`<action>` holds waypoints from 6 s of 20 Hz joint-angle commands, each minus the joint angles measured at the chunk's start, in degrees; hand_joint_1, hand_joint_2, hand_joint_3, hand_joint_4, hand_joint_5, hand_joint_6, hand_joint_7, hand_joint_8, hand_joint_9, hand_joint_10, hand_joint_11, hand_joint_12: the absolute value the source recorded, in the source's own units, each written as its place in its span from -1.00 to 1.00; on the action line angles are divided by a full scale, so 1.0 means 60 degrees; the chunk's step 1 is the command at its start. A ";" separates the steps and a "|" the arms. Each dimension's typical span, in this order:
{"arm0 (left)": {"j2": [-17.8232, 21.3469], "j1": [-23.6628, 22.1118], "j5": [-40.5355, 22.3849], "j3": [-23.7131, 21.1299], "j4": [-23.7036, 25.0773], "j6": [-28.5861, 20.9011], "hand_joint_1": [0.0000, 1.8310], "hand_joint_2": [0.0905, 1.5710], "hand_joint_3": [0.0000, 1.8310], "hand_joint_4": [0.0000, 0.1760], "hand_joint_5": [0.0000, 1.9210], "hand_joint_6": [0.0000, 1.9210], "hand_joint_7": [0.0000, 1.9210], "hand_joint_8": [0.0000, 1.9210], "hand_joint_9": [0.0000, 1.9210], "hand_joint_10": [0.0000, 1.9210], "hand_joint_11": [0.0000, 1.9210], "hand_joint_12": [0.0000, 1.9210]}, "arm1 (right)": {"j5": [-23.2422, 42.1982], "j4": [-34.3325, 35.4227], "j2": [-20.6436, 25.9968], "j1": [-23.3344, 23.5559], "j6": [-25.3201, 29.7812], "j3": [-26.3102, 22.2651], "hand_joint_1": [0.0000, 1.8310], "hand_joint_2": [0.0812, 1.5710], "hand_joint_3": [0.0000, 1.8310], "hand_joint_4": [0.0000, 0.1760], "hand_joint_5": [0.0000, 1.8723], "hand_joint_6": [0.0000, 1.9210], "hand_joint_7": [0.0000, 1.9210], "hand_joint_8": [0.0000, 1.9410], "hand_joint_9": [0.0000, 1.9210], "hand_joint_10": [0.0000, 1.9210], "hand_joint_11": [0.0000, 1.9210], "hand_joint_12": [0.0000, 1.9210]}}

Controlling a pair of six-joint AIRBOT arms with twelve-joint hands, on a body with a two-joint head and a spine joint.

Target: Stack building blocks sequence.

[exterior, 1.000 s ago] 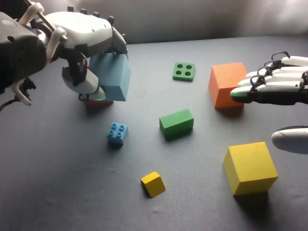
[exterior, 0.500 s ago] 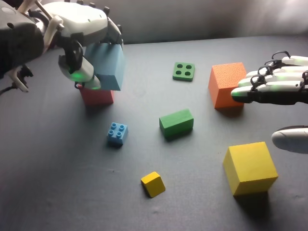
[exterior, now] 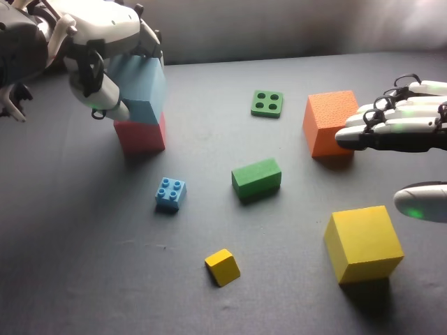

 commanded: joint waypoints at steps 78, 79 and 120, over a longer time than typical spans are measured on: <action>0.4015 0.3468 -0.2215 -0.2943 0.2687 -0.3681 -0.57 -0.01 -0.99 -1.00 -0.89 -1.00 -0.83 -1.00 -0.84 -1.00 -1.00 -0.58 | -0.3143 0.3567 -0.1464 0.0553 -0.0961 -0.0965 0.40 0.11 -0.99 -1.00 -0.98 -1.00 -0.99 -1.00 -0.98 -0.99 -1.00 -0.42; 0.4119 0.3649 -0.2217 -0.3139 0.3185 -0.4215 -0.54 -0.02 -1.00 -1.00 -0.89 -1.00 -0.83 -1.00 -0.84 -1.00 -1.00 -0.62 | -0.3143 0.3595 -0.1528 0.0538 -0.1008 -0.0910 0.40 0.12 -0.99 -1.00 -0.97 -1.00 -0.99 -1.00 -0.98 -1.00 -1.00 -0.46; 0.4165 0.3891 -0.5256 -0.5336 1.9889 -1.7281 -0.56 0.23 -1.00 -1.00 -0.89 -1.00 -0.80 -1.00 -0.79 -0.99 -1.00 -0.47 | -0.6431 0.3511 -0.1736 0.4621 -0.1466 0.0683 0.49 0.41 -1.00 -1.00 -0.08 0.17 0.05 -0.09 -0.11 0.33 -0.45 0.32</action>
